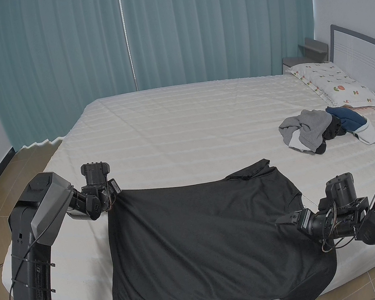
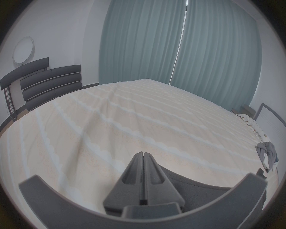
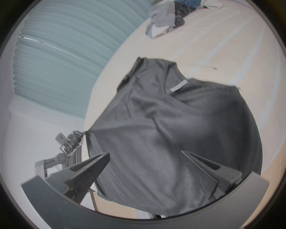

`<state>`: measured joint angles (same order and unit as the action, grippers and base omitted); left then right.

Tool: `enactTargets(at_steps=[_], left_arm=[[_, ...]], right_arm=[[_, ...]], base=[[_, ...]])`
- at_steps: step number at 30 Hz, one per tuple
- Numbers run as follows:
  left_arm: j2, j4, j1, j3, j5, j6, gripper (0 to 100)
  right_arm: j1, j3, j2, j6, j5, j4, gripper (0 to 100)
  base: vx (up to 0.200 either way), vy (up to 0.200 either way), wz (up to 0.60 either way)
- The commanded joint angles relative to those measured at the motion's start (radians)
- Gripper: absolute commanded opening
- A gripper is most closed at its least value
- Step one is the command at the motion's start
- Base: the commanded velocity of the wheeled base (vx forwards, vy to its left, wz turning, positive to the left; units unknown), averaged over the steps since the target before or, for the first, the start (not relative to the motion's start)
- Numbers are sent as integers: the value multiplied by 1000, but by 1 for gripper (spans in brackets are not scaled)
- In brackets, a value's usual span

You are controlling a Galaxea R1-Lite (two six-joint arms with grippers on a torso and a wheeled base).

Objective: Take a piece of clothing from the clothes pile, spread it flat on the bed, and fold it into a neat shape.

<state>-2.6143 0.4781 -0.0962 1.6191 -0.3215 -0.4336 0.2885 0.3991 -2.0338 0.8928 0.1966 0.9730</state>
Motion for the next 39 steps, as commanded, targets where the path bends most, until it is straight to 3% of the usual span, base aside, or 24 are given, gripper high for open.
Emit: enactTargets(at_steps=[1,6,11,18,39], left_arm=[[8,-6,-8,-5,-1,-5,0],[23,-7,-8,-8,-2,-4,0],[28,-9,0,-16,-2,-2,0],[42,-9,0,-31,-4,-4,0],[46,-38,-5,-28,-4,0,0]], right_arm=[[-52,83,-54,-11,0,9,100],[-104,195,-103,-74,-3,-37,100],[-166,426,-158,-153,0,-217,100],[-183,690,-289,-227,9,-401,100],[-218,992,-525,-270,15,-451,100]], base=[[0,0,0],[0,0,0],[0,0,0],[0,0,0],[0,0,0]])
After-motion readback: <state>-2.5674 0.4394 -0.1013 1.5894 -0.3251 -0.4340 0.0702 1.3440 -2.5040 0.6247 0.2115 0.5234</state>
